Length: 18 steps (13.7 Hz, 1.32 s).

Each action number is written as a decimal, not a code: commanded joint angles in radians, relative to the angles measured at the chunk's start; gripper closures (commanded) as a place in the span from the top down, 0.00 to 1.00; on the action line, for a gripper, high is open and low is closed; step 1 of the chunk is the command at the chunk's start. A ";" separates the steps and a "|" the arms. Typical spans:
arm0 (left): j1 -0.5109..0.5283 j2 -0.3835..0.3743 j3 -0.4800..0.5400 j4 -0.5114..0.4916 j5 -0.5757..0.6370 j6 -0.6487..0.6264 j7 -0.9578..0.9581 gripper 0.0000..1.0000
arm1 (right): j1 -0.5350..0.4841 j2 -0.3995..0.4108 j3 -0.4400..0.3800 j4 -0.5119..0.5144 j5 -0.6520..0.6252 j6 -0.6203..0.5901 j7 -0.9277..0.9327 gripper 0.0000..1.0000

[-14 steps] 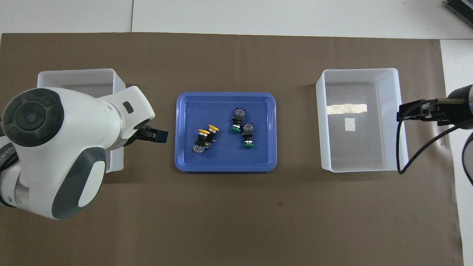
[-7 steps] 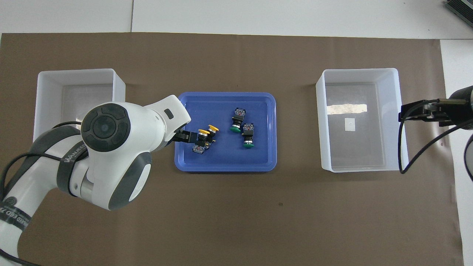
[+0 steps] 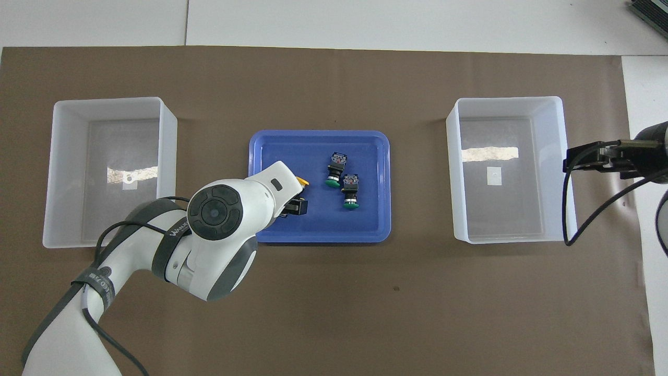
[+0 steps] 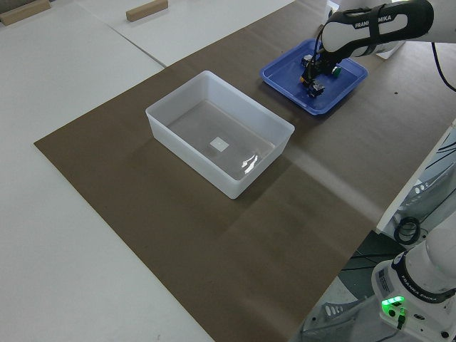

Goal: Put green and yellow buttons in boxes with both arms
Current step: 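Grasp and lift the yellow-topped button with the left gripper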

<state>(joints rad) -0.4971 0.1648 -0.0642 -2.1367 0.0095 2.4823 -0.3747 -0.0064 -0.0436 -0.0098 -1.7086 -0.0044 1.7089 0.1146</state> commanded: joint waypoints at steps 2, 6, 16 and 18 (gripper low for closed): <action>-0.030 0.012 0.015 -0.006 0.012 0.017 -0.023 1.00 | -0.010 -0.027 0.002 -0.032 -0.003 0.012 -0.015 1.00; -0.035 0.016 0.017 -0.005 0.012 0.012 -0.023 0.44 | -0.010 -0.028 0.002 -0.037 -0.003 0.017 -0.015 1.00; 0.057 -0.106 0.026 0.070 0.023 -0.147 -0.001 0.00 | 0.025 0.026 0.016 -0.039 -0.002 0.069 0.020 1.00; 0.132 -0.087 0.024 0.133 0.021 -0.157 0.078 0.00 | 0.103 0.088 0.016 -0.035 -0.002 0.142 0.094 1.00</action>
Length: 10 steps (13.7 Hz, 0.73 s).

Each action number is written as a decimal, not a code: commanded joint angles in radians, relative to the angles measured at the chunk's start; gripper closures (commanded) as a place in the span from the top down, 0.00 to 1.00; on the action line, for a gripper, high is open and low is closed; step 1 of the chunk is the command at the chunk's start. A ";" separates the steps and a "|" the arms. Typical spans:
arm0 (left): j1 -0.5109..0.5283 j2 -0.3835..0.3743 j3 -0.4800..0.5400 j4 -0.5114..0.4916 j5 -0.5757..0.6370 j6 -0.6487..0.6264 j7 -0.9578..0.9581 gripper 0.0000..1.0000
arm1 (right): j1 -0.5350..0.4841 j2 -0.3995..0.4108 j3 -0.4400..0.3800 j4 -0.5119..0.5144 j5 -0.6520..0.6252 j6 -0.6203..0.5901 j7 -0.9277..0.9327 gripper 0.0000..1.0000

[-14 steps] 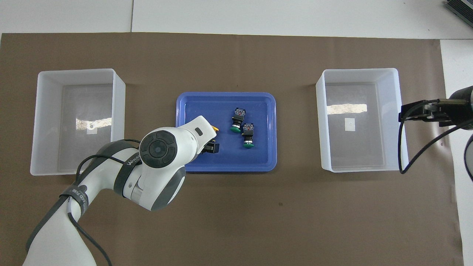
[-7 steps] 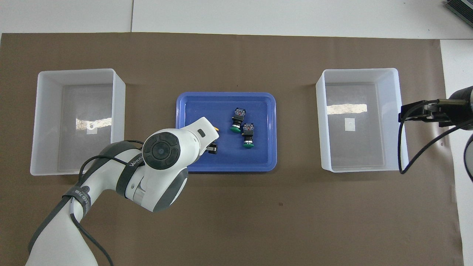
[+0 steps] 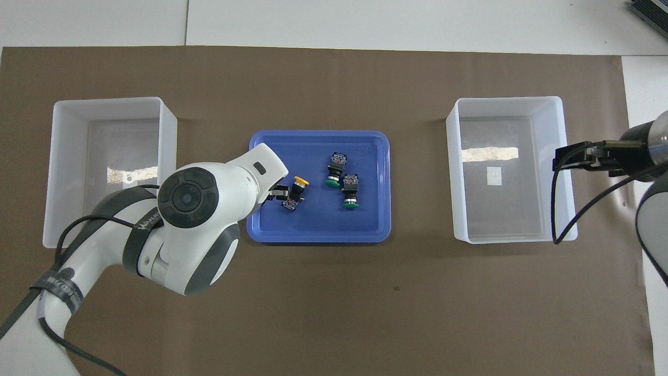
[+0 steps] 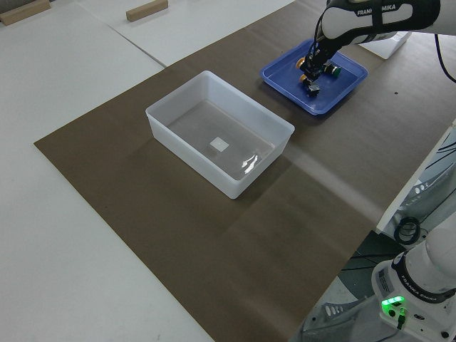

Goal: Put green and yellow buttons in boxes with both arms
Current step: 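Carry the yellow button to the left bin while the right gripper reaches the tray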

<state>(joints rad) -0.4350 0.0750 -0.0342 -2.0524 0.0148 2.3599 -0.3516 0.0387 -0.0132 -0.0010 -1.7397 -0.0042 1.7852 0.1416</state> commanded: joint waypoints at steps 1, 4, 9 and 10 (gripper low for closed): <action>0.103 0.011 -0.006 0.084 0.017 -0.060 0.069 0.00 | 0.099 0.087 0.007 -0.004 -0.002 0.103 0.119 1.00; 0.244 0.074 -0.007 0.191 0.019 -0.054 0.146 0.00 | 0.199 0.179 0.009 -0.004 0.010 0.239 0.243 1.00; 0.409 0.092 -0.007 0.189 0.017 0.027 0.377 0.00 | 0.338 0.352 0.007 0.092 -0.007 0.416 0.342 1.00; 0.427 0.107 -0.007 0.189 0.017 0.039 0.393 0.00 | 0.377 0.393 0.007 0.109 -0.004 0.446 0.369 1.00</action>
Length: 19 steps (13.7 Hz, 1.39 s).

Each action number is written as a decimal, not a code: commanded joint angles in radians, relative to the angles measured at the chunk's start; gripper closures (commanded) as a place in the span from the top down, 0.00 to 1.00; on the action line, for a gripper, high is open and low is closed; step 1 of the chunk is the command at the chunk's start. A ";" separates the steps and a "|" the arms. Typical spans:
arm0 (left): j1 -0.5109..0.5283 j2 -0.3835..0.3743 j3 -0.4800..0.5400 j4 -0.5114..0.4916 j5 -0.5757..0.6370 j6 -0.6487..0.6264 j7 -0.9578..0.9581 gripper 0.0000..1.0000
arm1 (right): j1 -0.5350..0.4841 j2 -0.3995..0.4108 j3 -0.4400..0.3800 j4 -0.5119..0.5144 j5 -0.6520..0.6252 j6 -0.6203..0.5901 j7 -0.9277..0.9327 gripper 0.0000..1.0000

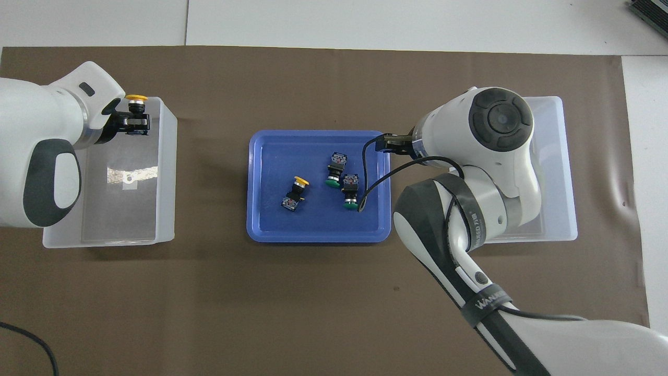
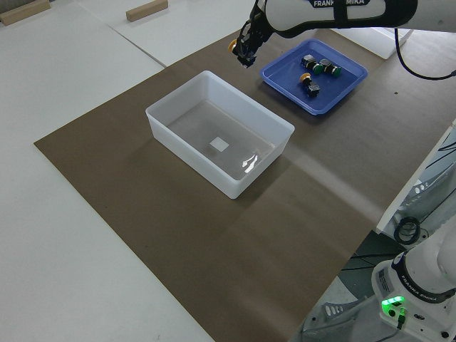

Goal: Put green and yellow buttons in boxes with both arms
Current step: 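Carry the yellow button to the left bin while the right gripper reaches the tray, then release the yellow button in the bin while the right gripper grasps a green button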

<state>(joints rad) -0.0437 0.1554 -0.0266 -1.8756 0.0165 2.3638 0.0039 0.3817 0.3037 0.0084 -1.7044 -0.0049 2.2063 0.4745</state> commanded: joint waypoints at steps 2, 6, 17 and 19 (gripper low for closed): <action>0.062 0.052 -0.013 0.012 0.016 0.042 0.073 0.00 | 0.078 0.156 -0.002 0.088 -0.012 0.100 0.110 1.00; 0.082 0.125 -0.013 0.010 0.016 0.068 0.088 0.00 | 0.112 0.274 -0.002 0.185 -0.119 0.108 0.104 1.00; 0.103 0.257 -0.013 0.009 0.014 0.183 0.079 0.00 | 0.155 0.311 0.002 0.135 -0.118 0.211 0.084 0.96; 0.105 0.259 -0.013 0.007 0.013 0.193 0.048 0.00 | 0.155 0.308 0.002 0.108 -0.116 0.248 0.084 0.87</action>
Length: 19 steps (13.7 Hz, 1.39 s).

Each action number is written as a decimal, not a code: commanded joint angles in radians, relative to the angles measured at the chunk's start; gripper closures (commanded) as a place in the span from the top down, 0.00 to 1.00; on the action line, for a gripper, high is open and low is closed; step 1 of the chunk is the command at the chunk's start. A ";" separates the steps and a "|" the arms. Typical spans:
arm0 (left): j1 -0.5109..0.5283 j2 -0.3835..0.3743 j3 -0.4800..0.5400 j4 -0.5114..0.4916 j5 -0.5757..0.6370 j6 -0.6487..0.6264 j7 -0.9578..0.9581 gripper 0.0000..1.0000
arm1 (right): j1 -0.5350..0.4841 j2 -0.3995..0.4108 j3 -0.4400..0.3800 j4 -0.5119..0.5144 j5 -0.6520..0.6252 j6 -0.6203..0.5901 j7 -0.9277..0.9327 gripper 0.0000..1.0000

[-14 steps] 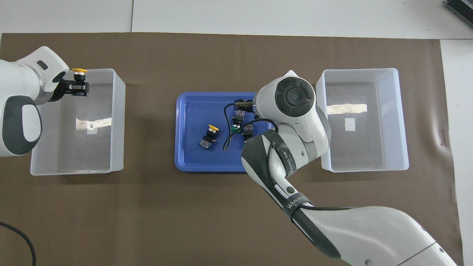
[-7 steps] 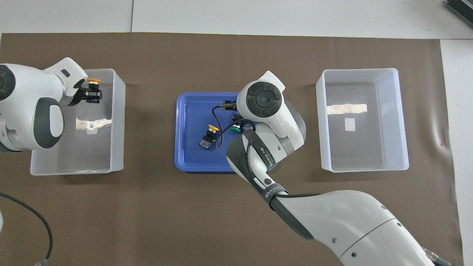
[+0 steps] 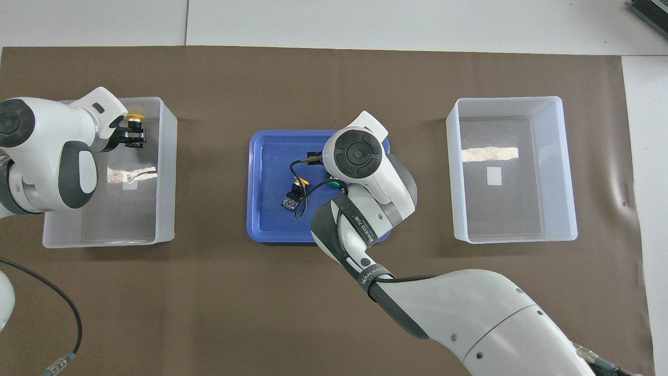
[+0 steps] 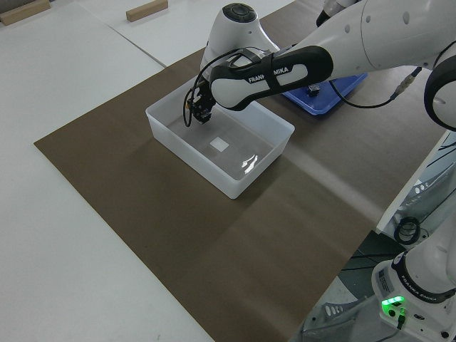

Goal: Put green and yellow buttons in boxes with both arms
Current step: 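Release the yellow button in the bin while the right gripper grasps a green button, then carry the green button into the right bin while the left gripper returns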

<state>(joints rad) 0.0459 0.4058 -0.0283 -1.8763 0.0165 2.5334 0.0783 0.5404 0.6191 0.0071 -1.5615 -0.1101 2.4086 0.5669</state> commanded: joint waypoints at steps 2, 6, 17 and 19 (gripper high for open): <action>0.012 0.010 -0.012 -0.006 0.014 0.074 -0.078 0.37 | -0.002 -0.009 0.004 -0.040 -0.011 0.044 -0.009 0.57; 0.002 0.007 -0.012 -0.001 0.014 0.074 -0.072 0.85 | -0.003 -0.016 0.021 -0.028 0.007 0.000 0.004 0.00; -0.086 -0.248 -0.013 0.005 0.017 -0.255 -0.074 1.00 | -0.244 -0.341 0.019 -0.026 0.116 -0.385 -0.155 0.00; -0.156 -0.251 -0.015 -0.004 0.016 -0.260 -0.084 1.00 | -0.328 -0.387 0.019 -0.043 0.119 -0.452 -0.289 0.00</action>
<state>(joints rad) -0.0447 0.1615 -0.0530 -1.8633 0.0165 2.2883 0.0213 0.2854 0.2814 0.0116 -1.5569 -0.0119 1.9888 0.3877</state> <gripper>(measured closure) 0.000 0.586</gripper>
